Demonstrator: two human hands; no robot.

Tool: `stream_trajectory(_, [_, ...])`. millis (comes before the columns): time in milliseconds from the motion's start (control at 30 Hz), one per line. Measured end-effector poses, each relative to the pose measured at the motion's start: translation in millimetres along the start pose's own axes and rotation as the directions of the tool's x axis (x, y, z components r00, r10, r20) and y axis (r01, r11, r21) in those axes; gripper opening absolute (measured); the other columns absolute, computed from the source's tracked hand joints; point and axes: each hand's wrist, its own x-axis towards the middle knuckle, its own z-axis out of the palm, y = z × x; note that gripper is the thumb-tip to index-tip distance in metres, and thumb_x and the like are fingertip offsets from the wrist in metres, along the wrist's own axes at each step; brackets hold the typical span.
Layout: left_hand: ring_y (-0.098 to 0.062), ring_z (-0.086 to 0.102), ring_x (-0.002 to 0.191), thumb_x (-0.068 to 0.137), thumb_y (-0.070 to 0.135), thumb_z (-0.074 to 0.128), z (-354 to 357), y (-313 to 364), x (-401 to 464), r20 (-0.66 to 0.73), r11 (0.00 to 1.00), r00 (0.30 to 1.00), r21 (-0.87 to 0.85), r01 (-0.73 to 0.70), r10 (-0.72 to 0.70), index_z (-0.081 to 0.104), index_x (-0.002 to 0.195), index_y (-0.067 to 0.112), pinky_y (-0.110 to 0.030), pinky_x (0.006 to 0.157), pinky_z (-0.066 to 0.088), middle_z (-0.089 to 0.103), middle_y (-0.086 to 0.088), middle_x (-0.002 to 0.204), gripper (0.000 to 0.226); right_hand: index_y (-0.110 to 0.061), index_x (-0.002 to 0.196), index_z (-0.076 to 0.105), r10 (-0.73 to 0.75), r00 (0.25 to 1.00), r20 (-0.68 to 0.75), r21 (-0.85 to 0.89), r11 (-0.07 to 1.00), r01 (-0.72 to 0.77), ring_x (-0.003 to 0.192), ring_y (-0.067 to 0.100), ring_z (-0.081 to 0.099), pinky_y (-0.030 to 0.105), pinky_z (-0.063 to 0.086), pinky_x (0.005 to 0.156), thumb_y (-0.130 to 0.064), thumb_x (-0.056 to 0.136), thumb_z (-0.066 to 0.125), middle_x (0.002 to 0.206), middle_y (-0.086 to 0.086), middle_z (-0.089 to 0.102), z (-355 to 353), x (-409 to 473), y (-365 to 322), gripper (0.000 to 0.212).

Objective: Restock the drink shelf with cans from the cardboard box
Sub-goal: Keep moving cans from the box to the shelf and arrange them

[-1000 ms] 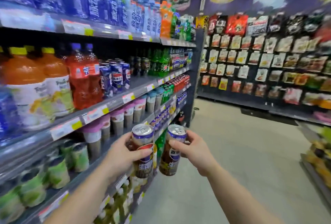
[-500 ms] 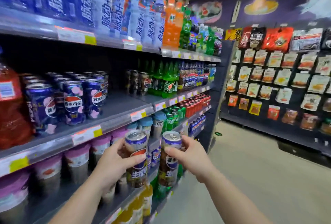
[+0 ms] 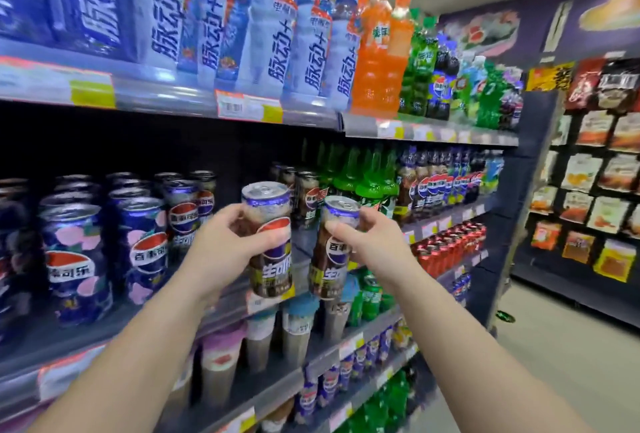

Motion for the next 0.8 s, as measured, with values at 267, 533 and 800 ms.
stream_trajectory(267, [-0.012,0.068,0.090,0.065,0.025,0.087,0.3,-32.1,79.1,-0.184,0.992,0.981,0.089,0.085,-0.067,0.067,0.100,0.024,-0.025,0.072,0.049,0.073,0.005,0.096,0.040,-0.024,0.096,0.070,-0.100,0.995,-0.019,0.032,0.994,0.101,0.087,0.009,0.070,0.039,0.056,0.089,-0.028,0.076,0.079,0.090,-0.008,0.075,31.4,102.0,18.6,0.023])
stream_trajectory(533, [0.003,0.065,0.071,0.069,0.020,0.085,7.9,-63.0,83.3,-0.287,0.975,0.950,0.142,0.170,-0.124,0.067,0.097,0.021,-0.012,0.060,0.045,0.073,0.005,0.088,0.034,-0.028,0.093,0.072,-0.076,0.985,0.155,0.028,0.997,0.073,0.087,0.005,0.069,0.039,0.054,0.092,-0.035,0.072,0.081,0.089,-0.012,0.075,60.3,149.9,62.9,0.024])
stream_trajectory(800, [-0.001,0.066,0.071,0.069,0.018,0.085,22.4,-63.3,79.1,-0.419,0.975,0.907,0.177,0.135,-0.050,0.068,0.093,0.024,-0.015,0.059,0.051,0.073,0.005,0.085,0.029,-0.036,0.097,0.064,-0.100,0.912,0.398,-0.004,0.994,0.111,0.093,0.008,0.068,0.036,0.053,0.093,-0.031,0.067,0.085,0.099,-0.013,0.072,58.3,160.2,84.1,0.036])
